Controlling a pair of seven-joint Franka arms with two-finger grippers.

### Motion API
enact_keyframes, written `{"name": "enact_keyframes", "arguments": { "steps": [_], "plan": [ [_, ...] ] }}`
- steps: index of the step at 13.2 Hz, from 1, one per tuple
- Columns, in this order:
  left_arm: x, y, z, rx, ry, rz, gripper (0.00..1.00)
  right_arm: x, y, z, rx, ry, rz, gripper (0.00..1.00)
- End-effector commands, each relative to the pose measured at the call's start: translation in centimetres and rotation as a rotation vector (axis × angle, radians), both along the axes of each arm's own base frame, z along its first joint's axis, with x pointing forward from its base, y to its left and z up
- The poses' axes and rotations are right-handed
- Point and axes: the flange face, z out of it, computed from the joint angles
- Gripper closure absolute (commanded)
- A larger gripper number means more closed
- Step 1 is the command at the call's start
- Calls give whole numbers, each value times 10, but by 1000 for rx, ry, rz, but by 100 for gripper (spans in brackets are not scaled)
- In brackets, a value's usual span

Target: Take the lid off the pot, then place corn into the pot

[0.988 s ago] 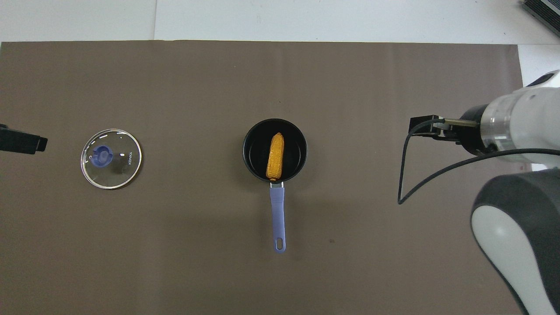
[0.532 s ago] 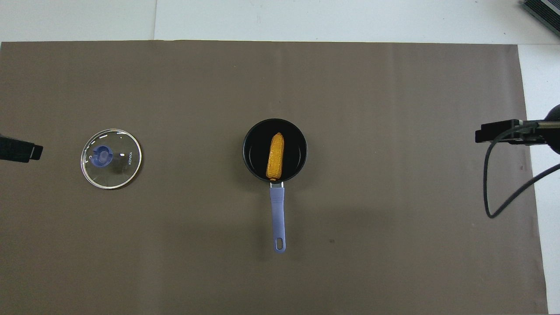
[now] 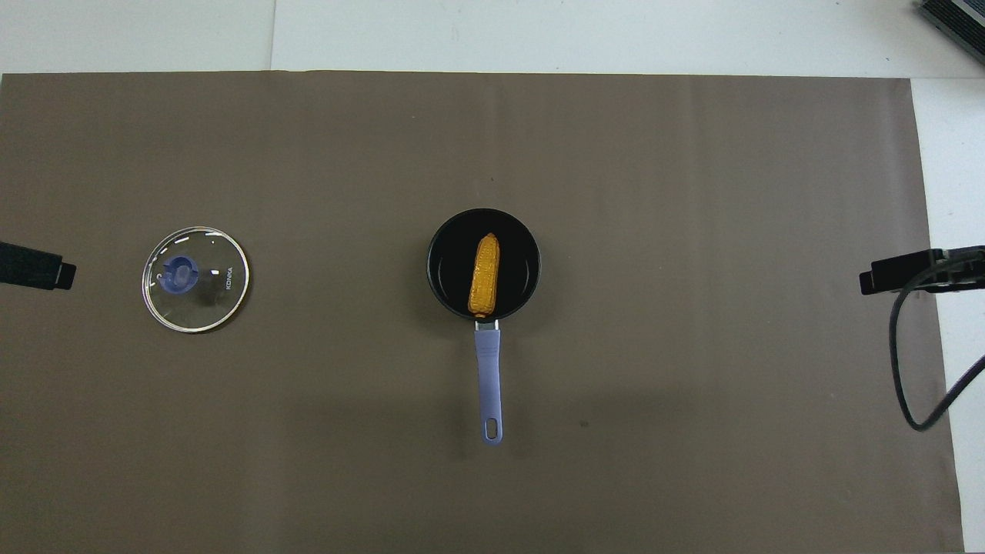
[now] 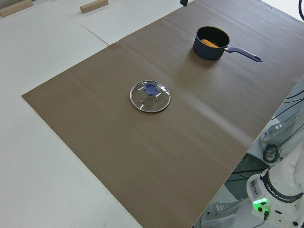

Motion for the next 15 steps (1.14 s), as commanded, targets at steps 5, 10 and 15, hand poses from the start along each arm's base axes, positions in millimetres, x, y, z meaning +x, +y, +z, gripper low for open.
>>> {"name": "enact_keyframes", "arguments": {
  "steps": [5, 10, 15],
  "plan": [
    [-4, -2, 5, 38, -3, 24, 0, -12, -36, 8, -32, 22, -35, 0],
    [-5, 3, 4, 38, -5, 34, 0, -11, -27, 14, -73, 11, -15, 0],
    [-6, 5, 4, 37, -13, 37, 0, -7, -16, 14, -109, -11, 15, 0]
  ]
}}
